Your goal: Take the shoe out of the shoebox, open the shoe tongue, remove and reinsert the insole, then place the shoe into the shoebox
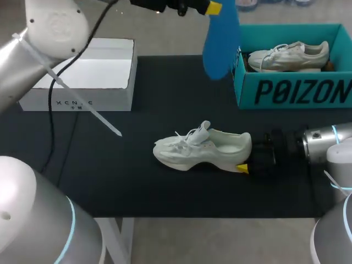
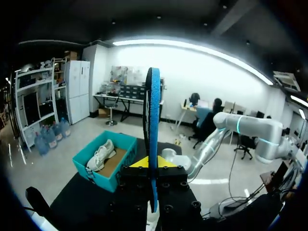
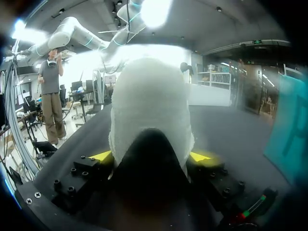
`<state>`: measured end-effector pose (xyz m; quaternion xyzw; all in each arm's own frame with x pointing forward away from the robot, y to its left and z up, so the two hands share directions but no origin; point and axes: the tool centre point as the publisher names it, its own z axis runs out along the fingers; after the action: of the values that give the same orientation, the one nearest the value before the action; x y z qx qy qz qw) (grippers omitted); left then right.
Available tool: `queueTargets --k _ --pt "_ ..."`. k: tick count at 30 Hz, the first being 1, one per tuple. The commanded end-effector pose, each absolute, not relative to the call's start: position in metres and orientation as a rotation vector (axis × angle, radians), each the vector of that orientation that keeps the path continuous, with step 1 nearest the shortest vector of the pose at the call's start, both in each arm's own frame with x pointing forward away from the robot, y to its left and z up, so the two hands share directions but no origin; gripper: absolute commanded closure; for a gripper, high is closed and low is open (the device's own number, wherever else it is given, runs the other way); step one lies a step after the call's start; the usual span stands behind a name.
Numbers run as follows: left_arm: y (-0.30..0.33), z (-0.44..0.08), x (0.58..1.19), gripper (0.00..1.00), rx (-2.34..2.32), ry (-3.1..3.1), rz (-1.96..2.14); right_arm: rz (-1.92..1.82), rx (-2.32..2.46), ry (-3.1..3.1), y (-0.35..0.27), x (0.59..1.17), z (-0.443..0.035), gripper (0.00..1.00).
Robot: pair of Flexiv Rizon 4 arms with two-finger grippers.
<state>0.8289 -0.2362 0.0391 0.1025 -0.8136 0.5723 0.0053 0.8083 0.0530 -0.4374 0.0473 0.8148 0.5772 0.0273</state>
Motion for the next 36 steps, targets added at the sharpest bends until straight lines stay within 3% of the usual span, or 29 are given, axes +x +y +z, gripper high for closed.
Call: queueTargets --k 1,31,32,33,36 --pt "-0.209 0.049 0.827 1.00 0.053 -2.332 1.788 1.780 0.146 2.519 0.055 0.808 -0.444 1.00" --pt "-0.198 0.043 0.862 1.00 0.093 -2.418 1.552 1.780 0.146 2.519 0.055 0.808 -0.444 1.00" --pt "-0.198 0.043 0.862 1.00 0.093 -2.418 1.552 1.780 0.146 2.519 0.055 0.808 -0.444 0.60" --pt "-0.198 0.043 0.862 1.00 0.093 -2.418 1.552 1.780 0.146 2.519 0.055 0.808 -0.444 0.00" --pt "-0.198 0.043 0.862 1.00 0.093 -2.418 1.552 1.780 0.146 2.519 0.055 0.808 -0.444 0.00"
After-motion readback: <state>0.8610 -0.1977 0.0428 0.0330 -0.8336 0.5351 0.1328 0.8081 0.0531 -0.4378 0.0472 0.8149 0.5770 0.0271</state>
